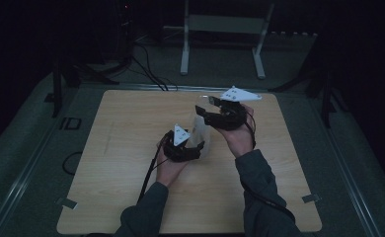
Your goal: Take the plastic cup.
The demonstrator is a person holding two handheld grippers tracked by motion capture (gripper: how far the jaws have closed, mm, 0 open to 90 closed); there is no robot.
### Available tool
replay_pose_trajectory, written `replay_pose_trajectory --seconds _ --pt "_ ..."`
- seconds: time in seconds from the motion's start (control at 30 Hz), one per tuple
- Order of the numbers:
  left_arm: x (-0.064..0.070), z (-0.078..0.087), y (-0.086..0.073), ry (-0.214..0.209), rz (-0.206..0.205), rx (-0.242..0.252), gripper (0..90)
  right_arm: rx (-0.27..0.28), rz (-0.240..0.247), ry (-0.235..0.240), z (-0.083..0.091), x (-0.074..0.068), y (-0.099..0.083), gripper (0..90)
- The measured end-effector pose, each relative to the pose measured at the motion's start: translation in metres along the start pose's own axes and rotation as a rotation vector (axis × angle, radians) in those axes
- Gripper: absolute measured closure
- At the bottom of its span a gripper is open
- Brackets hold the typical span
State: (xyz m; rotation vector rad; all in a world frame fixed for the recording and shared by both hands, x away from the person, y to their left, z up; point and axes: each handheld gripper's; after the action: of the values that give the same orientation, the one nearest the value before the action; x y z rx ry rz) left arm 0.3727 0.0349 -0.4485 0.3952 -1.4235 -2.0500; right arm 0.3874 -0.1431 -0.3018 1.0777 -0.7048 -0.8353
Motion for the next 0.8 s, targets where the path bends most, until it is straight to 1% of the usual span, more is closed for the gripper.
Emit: replay_pose_trajectory --seconds 0.23,0.33,0.53,0.7,0.8 --pt "0.002 0.002 0.000 -0.006 -0.001 0.007 23.3 0.011 0.000 -0.008 0.007 0.005 0.002 39.7" --pt "0.004 0.002 0.000 -0.008 -0.002 0.006 23.3 0.018 -0.018 0.004 0.012 0.009 0.004 39.7" --pt "0.006 0.003 0.000 -0.004 -0.008 0.003 23.3 0.026 -0.012 -0.006 0.019 0.013 0.006 39.7" --pt "0.007 0.006 -0.001 -0.001 -0.014 0.004 23.3 0.027 -0.011 -0.017 0.024 0.018 0.003 39.7" --pt "0.008 0.009 -0.001 0.000 -0.010 0.006 23.3 0.027 -0.006 -0.024 0.029 0.021 0.000 39.7"
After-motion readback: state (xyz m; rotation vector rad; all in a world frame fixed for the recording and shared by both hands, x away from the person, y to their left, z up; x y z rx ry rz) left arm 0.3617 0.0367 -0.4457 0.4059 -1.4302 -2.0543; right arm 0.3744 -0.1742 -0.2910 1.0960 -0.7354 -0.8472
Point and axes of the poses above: each handheld gripper's, and its own axes: z roughly backward along the jaws, y roughly out of its top, x roughly to its right, and after that the axes turned 14 degrees about -y, right-handed
